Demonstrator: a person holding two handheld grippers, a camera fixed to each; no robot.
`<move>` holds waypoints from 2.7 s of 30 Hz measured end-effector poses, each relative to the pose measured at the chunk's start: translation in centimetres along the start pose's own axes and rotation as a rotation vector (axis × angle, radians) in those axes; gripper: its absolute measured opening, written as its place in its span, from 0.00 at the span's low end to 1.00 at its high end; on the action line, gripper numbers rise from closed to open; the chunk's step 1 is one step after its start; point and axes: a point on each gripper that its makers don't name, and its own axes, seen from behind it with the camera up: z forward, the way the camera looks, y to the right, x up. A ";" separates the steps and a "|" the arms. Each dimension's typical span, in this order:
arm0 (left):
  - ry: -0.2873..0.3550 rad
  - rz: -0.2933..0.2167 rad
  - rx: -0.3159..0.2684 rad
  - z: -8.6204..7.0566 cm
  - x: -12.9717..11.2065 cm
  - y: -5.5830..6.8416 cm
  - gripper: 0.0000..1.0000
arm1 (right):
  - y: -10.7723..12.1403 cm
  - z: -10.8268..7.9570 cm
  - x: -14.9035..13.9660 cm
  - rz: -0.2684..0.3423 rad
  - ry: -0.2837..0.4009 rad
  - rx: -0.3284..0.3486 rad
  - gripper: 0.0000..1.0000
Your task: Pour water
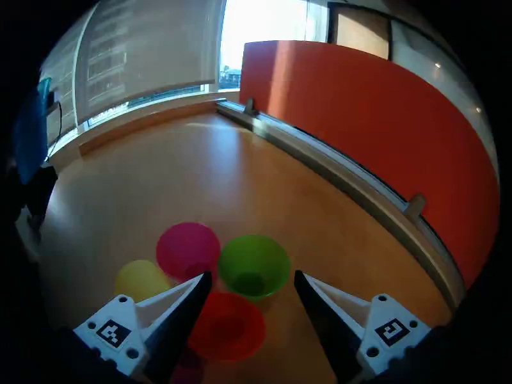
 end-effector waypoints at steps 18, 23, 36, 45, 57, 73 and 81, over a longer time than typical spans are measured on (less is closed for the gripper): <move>0.002 -0.006 -0.004 0.0 -0.3 -0.1 0.84 | -0.1 0.2 -0.9 -0.007 -0.051 0.007 1.00; 0.004 -0.007 -0.003 -0.1 -0.3 0.0 0.84 | -0.1 0.6 -0.6 -0.010 -0.057 0.008 1.00; 0.008 -0.013 -0.001 -0.1 -0.5 -0.5 0.84 | 0.0 1.9 -0.1 0.005 -0.075 0.013 1.00; 0.009 -0.014 -0.001 -0.2 -0.6 -0.6 0.84 | 0.0 2.6 -0.4 0.010 -0.093 0.014 1.00; 0.010 -0.011 0.002 -0.2 -0.6 -0.6 0.84 | 0.2 2.9 -0.2 0.017 -0.083 0.010 1.00; 0.012 -0.008 0.003 -0.3 -0.4 -0.5 0.84 | -0.1 3.2 0.0 0.021 -0.069 0.020 0.95; 0.009 -0.008 0.002 -0.3 -0.6 -0.4 0.84 | 0.1 3.1 0.3 0.014 -0.051 0.014 0.94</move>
